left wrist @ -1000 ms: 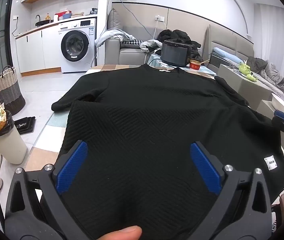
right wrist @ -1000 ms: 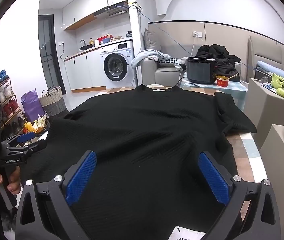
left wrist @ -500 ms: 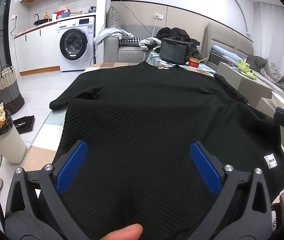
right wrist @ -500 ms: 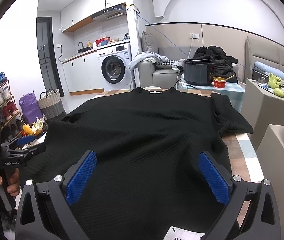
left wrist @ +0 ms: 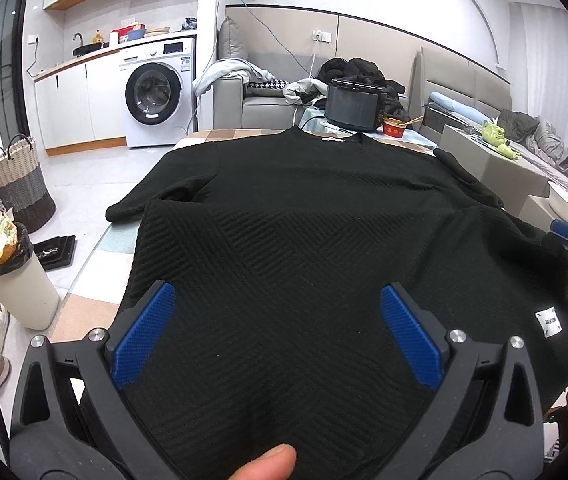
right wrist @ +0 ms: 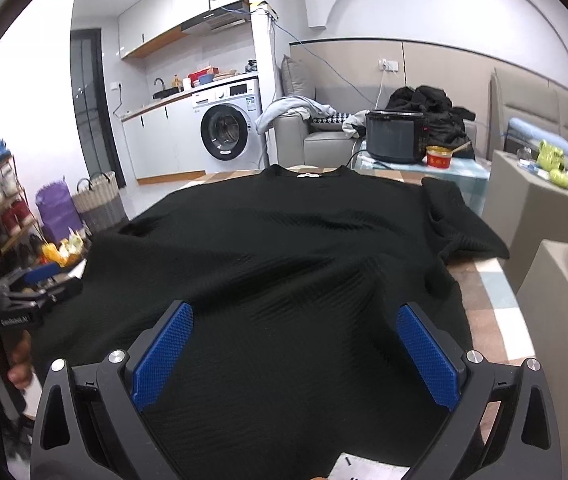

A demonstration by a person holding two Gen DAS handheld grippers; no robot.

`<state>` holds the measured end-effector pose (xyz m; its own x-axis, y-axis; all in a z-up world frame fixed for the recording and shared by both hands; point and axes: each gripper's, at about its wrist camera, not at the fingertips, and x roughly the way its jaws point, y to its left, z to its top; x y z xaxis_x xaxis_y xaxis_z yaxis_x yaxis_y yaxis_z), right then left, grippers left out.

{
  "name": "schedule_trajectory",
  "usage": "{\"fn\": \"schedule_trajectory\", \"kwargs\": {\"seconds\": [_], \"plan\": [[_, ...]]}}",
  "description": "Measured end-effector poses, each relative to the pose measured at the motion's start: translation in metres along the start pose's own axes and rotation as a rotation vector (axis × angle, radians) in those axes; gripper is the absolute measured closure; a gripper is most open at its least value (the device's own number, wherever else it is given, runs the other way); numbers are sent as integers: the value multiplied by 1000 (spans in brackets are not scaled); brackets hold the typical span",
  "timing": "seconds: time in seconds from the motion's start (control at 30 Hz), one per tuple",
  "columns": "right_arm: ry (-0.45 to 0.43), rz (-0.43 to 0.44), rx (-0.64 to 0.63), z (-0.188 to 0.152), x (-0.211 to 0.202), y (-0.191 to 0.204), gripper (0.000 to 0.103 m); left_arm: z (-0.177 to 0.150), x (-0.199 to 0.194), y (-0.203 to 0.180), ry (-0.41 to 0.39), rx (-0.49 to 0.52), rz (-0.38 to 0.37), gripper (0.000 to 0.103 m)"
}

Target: Fold small clothes

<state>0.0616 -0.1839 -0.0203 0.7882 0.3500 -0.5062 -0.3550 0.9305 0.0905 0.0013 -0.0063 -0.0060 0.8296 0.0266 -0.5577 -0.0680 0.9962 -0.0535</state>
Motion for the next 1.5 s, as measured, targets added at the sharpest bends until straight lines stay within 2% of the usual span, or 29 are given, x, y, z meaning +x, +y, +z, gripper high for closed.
{"fn": "schedule_trajectory", "kwargs": {"seconds": [0.2, 0.33, 0.7, 0.87, 1.17, 1.3, 1.4, 1.5], "plan": [[-33, 4, -29, -2, -2, 7, 0, 0, 1, -1, -1, -3, 7, 1], [-85, -1, -41, -3, -6, 9, 0, 0, 0, -2, -14, 0, 7, 1], [-64, -46, -38, -5, -3, 7, 0, -2, 1, 5, -37, -31, 21, 1], [-34, -15, 15, -7, -2, -4, 0, -2, -2, 5, -67, -39, 12, 1], [-63, -15, 39, -8, -9, -10, 0, -1, 3, -5, 6, 26, -27, 1], [-72, -13, 30, -6, -11, -7, 0, 0, 1, -1, -3, 4, -52, 1], [-68, -23, 20, -6, -11, -6, 0, 0, -4, 2, -43, -8, -34, 1], [-63, -23, 31, -6, -9, -8, 0, 0, -4, 4, -47, -10, -31, 1]]}}
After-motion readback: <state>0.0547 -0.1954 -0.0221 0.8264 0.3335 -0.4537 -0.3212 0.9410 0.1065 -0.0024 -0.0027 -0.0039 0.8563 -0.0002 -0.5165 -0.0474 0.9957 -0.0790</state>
